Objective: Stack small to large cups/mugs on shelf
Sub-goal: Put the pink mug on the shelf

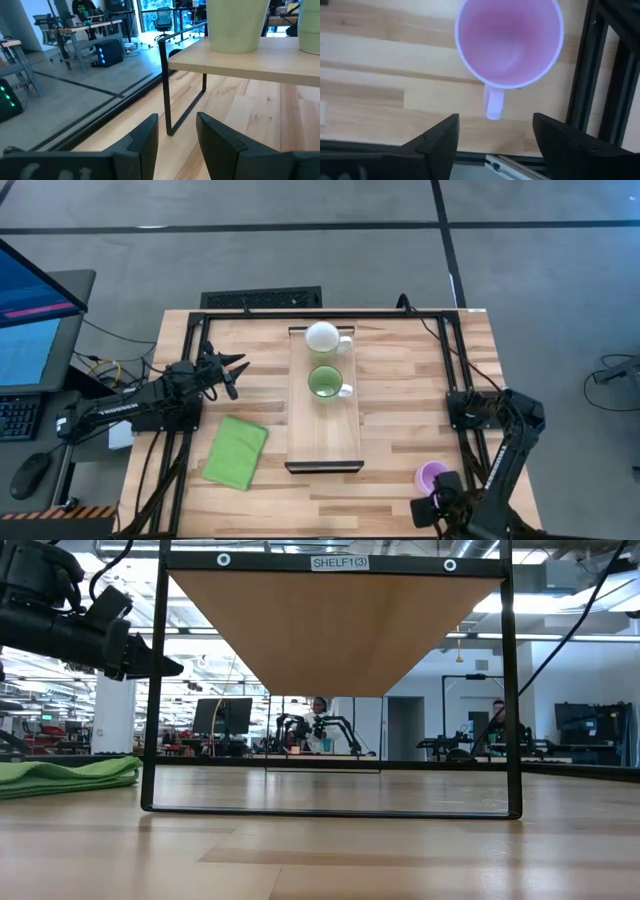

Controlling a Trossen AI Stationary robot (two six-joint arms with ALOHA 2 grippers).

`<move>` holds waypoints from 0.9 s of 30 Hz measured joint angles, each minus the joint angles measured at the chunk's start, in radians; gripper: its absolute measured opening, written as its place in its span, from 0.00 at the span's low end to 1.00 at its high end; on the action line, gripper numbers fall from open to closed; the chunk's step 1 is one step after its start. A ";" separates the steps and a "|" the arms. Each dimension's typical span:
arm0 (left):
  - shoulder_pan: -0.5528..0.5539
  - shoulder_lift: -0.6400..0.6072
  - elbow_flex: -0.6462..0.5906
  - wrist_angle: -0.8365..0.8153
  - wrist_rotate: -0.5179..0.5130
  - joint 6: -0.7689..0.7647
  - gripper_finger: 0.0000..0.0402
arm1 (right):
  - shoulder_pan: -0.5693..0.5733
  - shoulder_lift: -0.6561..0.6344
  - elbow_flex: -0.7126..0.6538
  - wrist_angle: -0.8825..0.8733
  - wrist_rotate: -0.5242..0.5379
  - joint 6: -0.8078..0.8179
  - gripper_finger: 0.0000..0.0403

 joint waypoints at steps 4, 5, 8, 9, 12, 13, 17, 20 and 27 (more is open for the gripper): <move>0.000 0.000 0.000 0.000 0.000 -0.018 0.31 | 0.005 0.027 0.000 0.001 -0.002 -0.001 0.68; 0.000 0.000 0.000 0.000 0.000 -0.018 0.31 | 0.005 0.033 0.000 0.001 -0.007 -0.001 0.68; 0.000 0.000 0.000 0.000 0.000 -0.018 0.31 | 0.007 0.055 0.000 0.011 -0.011 -0.002 0.68; 0.000 0.000 0.000 0.000 0.000 -0.020 0.31 | 0.007 0.063 0.000 0.016 -0.011 -0.002 0.68; 0.000 0.000 0.000 0.000 0.000 -0.021 0.31 | 0.006 0.082 0.000 0.016 -0.013 -0.002 0.68; 0.000 0.000 0.000 0.000 0.000 -0.021 0.31 | 0.006 0.089 0.000 0.015 -0.017 -0.002 0.68; 0.000 0.000 0.000 0.000 0.000 -0.021 0.31 | 0.006 0.116 -0.001 0.015 -0.039 -0.003 0.68; 0.000 0.000 0.000 0.000 0.001 -0.021 0.31 | 0.011 0.129 -0.001 0.004 -0.051 0.002 0.68; 0.000 0.000 0.000 0.000 0.001 -0.047 0.31 | 0.005 0.135 -0.026 -0.004 -0.060 0.000 0.68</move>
